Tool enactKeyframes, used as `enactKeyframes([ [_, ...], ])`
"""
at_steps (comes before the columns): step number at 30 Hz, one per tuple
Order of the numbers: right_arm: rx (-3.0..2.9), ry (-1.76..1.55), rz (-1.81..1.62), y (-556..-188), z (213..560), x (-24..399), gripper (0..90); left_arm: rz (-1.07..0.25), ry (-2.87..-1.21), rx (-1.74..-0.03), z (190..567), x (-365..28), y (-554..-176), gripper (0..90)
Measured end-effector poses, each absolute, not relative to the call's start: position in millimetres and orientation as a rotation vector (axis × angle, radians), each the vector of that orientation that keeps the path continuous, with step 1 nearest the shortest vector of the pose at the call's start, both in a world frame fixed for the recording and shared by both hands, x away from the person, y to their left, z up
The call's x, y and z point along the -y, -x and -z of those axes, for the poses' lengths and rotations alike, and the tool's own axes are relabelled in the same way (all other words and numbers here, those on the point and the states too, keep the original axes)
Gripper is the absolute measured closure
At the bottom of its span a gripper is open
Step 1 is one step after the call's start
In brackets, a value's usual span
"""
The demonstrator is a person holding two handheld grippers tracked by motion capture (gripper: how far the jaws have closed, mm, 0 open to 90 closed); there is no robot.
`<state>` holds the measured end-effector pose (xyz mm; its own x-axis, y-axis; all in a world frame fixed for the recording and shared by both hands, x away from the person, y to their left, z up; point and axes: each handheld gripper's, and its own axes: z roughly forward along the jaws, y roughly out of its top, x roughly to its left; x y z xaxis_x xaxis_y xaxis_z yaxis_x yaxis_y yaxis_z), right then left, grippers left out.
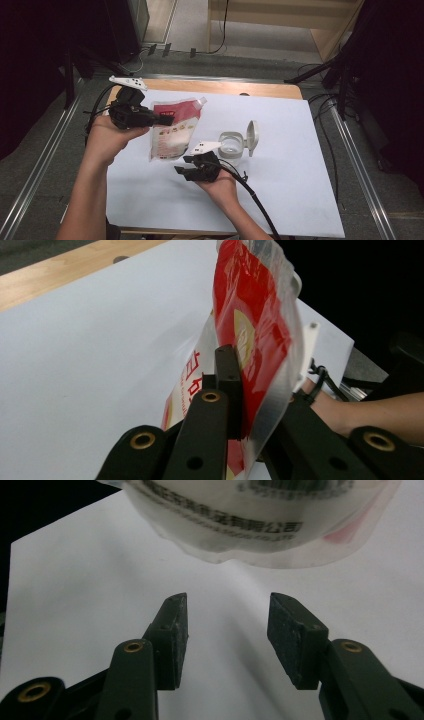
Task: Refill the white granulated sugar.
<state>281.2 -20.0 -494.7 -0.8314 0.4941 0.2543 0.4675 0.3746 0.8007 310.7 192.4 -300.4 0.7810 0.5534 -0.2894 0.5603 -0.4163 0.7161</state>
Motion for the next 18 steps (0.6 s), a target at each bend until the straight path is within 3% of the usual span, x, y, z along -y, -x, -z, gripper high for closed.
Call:
enactKeyframes([
  [18,-2.494,-0.867,-1.462,-287.0,501.3,20.5,48.1,0.137,-2.115,-0.81,302.5,-184.2,-309.8,90.0],
])
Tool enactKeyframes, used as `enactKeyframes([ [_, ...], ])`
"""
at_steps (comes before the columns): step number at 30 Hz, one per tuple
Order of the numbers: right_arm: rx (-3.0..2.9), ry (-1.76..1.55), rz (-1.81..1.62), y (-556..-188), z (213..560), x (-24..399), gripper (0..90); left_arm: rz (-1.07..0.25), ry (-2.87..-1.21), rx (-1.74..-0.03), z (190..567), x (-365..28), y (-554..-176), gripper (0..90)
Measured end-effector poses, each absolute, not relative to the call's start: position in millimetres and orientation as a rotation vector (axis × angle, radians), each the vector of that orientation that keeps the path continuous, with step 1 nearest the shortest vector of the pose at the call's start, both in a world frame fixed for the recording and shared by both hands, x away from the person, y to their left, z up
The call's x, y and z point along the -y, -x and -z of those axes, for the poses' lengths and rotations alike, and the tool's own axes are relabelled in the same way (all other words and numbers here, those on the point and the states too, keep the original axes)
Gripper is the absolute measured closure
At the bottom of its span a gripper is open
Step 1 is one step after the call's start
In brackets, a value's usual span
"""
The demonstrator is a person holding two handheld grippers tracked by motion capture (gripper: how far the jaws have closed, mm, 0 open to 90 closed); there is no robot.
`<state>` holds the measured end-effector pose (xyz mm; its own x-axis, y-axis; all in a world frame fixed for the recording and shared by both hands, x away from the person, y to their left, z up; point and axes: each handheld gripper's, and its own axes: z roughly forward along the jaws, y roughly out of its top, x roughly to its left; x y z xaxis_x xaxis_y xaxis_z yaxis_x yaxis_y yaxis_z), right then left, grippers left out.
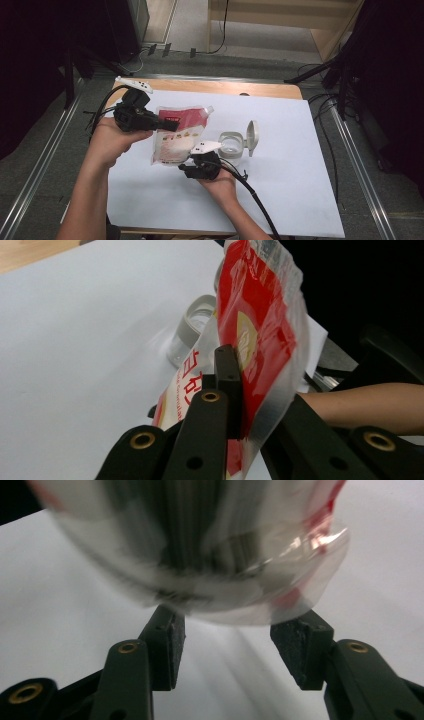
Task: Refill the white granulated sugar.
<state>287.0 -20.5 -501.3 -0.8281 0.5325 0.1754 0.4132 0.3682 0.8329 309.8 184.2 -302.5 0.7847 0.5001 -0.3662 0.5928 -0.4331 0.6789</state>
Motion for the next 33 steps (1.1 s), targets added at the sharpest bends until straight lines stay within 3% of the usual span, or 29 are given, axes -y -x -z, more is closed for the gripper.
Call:
enactKeyframes([
  [14,-2.507,-0.74,-1.537,-283,500,20,49.3,0.201,-2.071,-0.821,304,-183,-311,90.0],
  [23,-2.513,-0.777,-1.497,-285,508,23,44.6,0.242,-2.06,-0.812,300,-185,-307,90.0],
  [33,-2.427,-0.606,-1.606,-266,500,24,52.2,0.272,-2.033,-0.85,309,-182,-316,90.0],
])
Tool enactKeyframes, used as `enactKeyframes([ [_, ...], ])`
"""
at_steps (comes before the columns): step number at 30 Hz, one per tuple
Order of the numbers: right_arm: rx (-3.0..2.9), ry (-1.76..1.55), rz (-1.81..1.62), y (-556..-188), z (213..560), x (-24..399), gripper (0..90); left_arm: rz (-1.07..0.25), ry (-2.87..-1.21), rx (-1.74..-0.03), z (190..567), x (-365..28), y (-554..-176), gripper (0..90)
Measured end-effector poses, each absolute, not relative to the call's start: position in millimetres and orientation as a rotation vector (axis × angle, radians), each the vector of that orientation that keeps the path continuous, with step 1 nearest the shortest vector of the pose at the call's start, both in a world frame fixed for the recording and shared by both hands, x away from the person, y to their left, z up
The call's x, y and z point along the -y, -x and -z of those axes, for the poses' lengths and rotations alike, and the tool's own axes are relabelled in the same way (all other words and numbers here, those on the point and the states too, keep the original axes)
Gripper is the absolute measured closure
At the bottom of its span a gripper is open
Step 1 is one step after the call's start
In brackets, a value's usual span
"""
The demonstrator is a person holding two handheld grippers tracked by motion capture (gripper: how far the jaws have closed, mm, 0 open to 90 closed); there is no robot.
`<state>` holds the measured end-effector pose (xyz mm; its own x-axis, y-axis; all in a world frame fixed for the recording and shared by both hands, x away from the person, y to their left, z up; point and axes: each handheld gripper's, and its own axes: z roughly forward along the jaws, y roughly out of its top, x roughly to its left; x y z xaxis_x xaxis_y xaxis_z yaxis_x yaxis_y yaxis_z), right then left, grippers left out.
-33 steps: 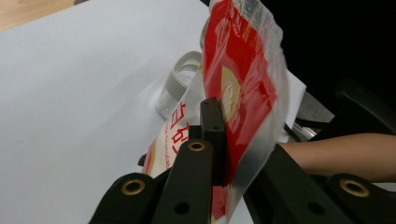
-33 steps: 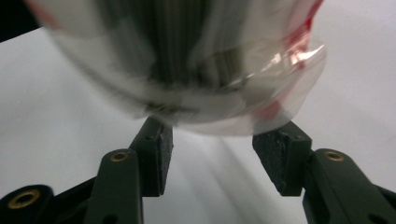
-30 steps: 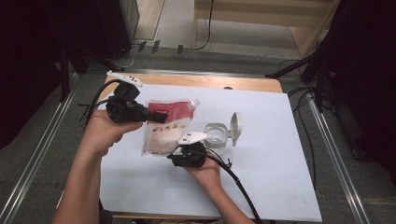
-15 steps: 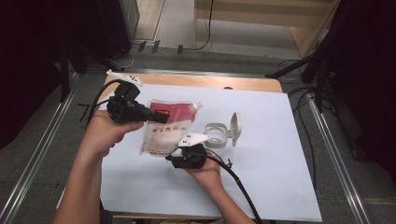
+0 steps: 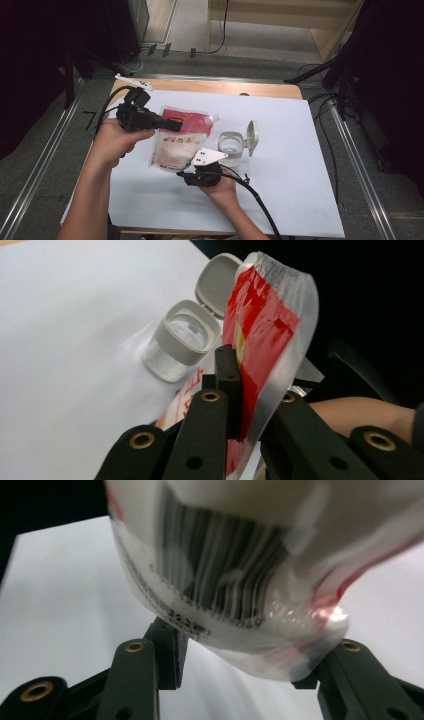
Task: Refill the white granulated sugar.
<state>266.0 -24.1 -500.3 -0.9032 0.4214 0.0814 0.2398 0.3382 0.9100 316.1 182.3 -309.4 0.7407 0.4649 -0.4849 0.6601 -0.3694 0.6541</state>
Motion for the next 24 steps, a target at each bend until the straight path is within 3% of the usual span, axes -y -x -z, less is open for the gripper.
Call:
enactKeyframes([
  [9,-2.491,-0.66,-1.597,-248,496,18,53.5,0.14,-2.148,-0.863,318,-159,-316,87.2],
  [24,-2.507,-0.713,-1.589,-245,486,34,55.1,0.11,-2.263,-0.779,327,-151,-315,78.6],
])
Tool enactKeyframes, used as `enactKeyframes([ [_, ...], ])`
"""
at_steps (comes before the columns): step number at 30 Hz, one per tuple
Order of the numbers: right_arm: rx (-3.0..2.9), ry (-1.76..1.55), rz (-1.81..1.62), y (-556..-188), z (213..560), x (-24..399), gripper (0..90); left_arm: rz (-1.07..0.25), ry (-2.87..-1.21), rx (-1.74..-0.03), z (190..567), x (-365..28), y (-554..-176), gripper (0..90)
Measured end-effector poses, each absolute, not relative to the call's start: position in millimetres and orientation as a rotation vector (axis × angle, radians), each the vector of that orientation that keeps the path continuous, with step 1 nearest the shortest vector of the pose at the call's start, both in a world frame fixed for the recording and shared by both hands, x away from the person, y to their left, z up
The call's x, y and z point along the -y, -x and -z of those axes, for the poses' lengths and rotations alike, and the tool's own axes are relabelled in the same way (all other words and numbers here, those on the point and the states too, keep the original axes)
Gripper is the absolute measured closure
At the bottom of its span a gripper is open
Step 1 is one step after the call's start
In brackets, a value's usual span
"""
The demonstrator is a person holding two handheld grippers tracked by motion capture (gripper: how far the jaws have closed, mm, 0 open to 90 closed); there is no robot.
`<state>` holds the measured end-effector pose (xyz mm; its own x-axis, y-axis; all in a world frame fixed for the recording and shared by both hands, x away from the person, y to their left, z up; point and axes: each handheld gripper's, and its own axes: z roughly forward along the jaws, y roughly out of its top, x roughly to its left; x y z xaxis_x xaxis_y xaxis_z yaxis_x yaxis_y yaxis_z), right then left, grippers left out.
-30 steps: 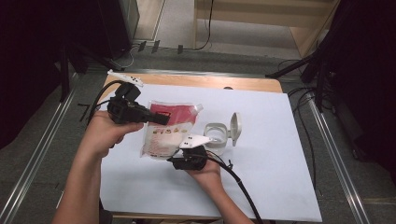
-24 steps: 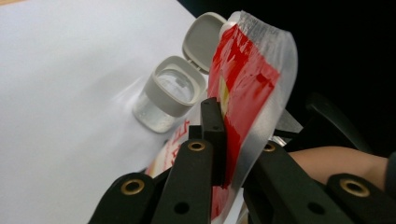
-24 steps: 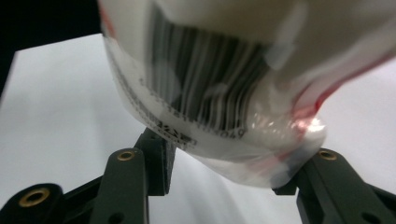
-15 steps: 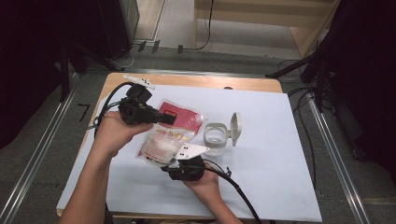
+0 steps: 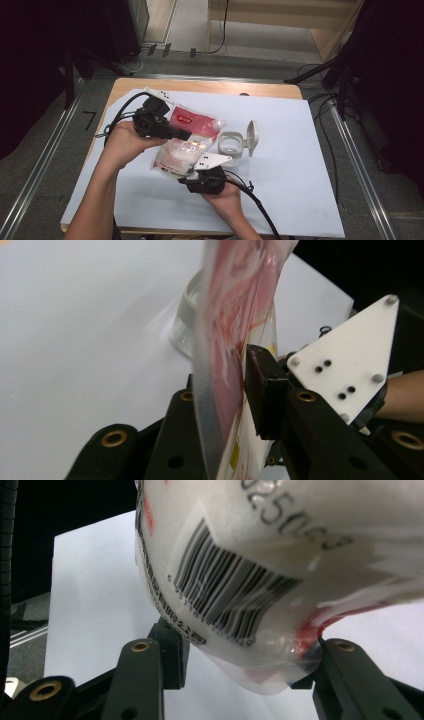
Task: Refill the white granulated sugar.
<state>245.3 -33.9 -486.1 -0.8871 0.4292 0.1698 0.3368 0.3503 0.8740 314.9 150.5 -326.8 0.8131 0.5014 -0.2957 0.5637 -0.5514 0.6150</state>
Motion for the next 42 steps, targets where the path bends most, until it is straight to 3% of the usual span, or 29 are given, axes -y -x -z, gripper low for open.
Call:
enactKeyframes([
  [6,-2.506,-0.72,-1.606,-247,485,36,55.3,0.121,-2.266,-0.741,329,-149,-315,77.6],
  [10,-2.497,-0.73,-1.644,-250,481,41,55.6,0.191,-2.285,-0.73,337,-148,-316,71.2],
  [17,-2.505,-0.722,-1.629,-251,481,41,55.8,0.358,-2.209,-0.823,339,-147,-321,88.1],
  [42,-2.361,-0.821,-1.497,-251,493,26,48.6,0.479,-2.091,-0.989,346,-147,-328,90.0],
])
